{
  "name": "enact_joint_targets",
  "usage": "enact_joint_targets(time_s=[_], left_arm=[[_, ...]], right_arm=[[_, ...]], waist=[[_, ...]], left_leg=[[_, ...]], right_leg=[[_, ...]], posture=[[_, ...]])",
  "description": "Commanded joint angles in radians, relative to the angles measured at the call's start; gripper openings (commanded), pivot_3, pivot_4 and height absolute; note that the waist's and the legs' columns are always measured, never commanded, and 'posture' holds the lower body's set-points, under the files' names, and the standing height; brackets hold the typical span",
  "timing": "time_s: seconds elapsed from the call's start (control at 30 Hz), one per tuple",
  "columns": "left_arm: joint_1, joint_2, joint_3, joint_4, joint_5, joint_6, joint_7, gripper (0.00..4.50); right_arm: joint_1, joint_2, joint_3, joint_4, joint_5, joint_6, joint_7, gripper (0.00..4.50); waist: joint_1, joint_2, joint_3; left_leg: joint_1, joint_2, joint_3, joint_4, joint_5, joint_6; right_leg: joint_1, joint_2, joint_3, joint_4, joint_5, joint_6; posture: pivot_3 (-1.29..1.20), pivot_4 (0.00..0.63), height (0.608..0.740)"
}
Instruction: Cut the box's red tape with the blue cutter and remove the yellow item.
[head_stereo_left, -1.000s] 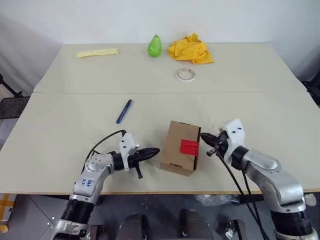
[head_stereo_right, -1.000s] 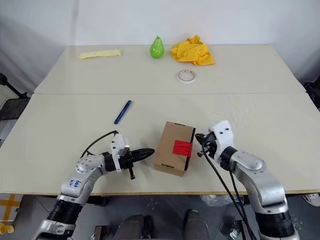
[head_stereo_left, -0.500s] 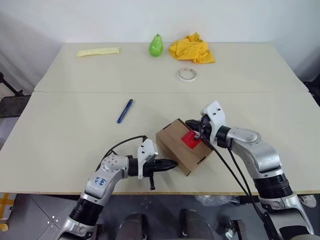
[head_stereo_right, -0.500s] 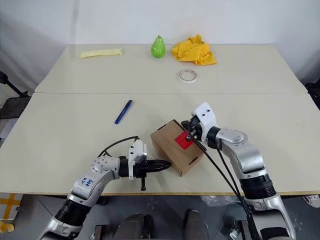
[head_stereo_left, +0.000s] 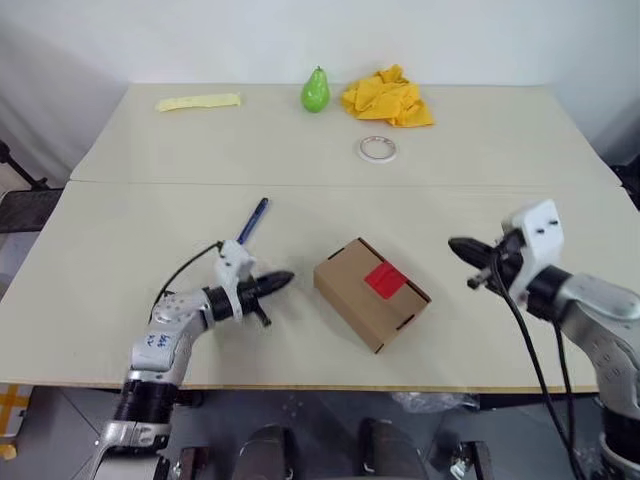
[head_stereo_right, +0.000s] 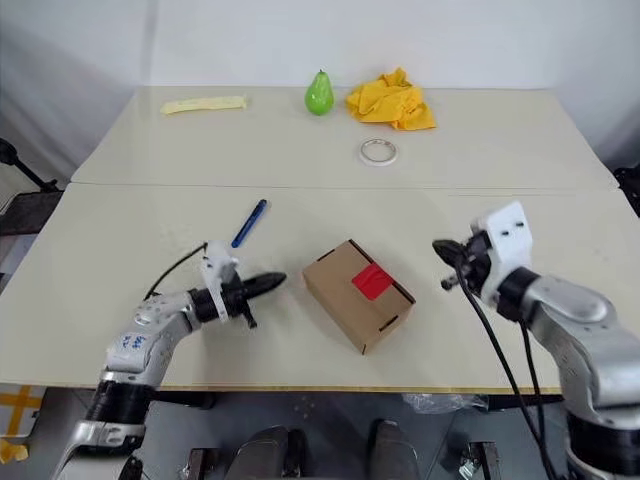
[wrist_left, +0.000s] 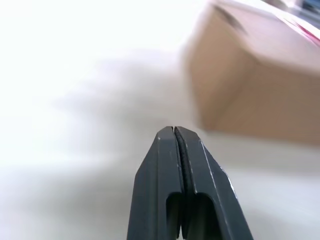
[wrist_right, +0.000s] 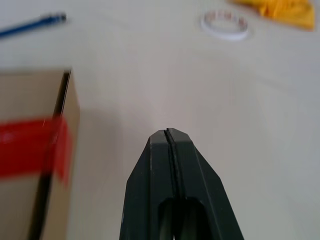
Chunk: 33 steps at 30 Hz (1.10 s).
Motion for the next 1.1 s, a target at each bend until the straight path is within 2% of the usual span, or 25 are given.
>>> enact_joint_targets(time_s=[0.03,0.13,0.23,0.47,0.67,0.83,0.97,1.1], left_arm=[[-0.053,-0.021,0.003,0.069,0.010,-0.067,-0.002,0.02],[-0.112,-0.054,-0.018,0.152,0.029,-0.116,-0.012,0.02],[-0.163,-0.088,-0.050,0.209,0.042,-0.147,-0.041,0.02],[-0.201,-0.100,-0.102,0.225,0.042,-0.138,-0.148,0.02],[-0.194,-0.079,-0.149,0.192,0.041,-0.109,-0.234,0.02],[-0.189,-0.088,-0.174,0.170,0.039,-0.087,-0.267,0.02],[-0.181,-0.102,-0.198,0.159,0.047,-0.084,-0.282,0.02],[-0.182,-0.126,-0.218,0.171,0.053,-0.096,-0.304,0.02]], right_arm=[[0.107,-0.042,-0.074,-0.144,0.065,0.085,0.016,0.00],[0.192,-0.051,-0.059,-0.213,0.102,0.119,0.017,0.00],[0.215,-0.024,-0.006,-0.254,0.137,0.142,-0.007,0.00],[0.100,0.040,0.151,-0.210,0.109,0.131,-0.107,0.00],[0.032,0.071,0.207,-0.192,0.099,0.134,-0.153,0.00],[0.025,0.072,0.196,-0.206,0.111,0.153,-0.166,0.00],[0.066,0.047,0.137,-0.248,0.143,0.186,-0.152,0.00],[0.111,0.035,0.089,-0.280,0.172,0.206,-0.145,0.00]], waist=[[0.004,-0.001,0.000],[0.005,-0.002,0.001],[0.007,-0.004,0.002],[0.002,-0.005,0.003],[0.001,-0.005,0.003],[0.003,-0.005,0.002],[0.009,-0.005,0.002],[0.011,-0.005,0.002]], left_leg=[[0.000,0.000,0.000,0.000,0.000,0.000],[0.000,0.000,0.001,0.000,0.000,0.000],[0.000,0.000,0.000,0.001,0.000,0.000],[0.000,0.001,0.000,0.002,0.000,0.000],[0.000,0.001,0.000,0.003,0.000,-0.001],[0.000,0.001,-0.001,0.004,0.000,0.000],[-0.001,0.001,-0.001,0.006,-0.001,0.000],[-0.010,0.001,-0.002,0.015,-0.003,0.002]], right_leg=[[0.000,0.000,-0.001,0.000,0.000,0.000],[0.000,0.000,-0.001,-0.001,0.000,0.000],[0.001,0.000,-0.002,-0.001,0.000,0.000],[0.000,0.000,-0.002,0.000,0.000,0.000],[0.001,0.001,-0.002,0.001,0.000,0.000],[0.001,0.001,-0.002,0.001,0.000,0.000],[0.002,0.001,-0.002,0.001,0.000,0.000],[0.000,0.001,-0.006,0.001,0.000,0.000]], posture=[[0.00,0.150,0.740],[0.00,0.150,0.740],[0.00,0.150,0.740],[0.00,0.150,0.740],[0.00,0.150,0.740],[0.00,0.150,0.740],[0.00,0.150,0.740],[0.00,0.150,0.740]])
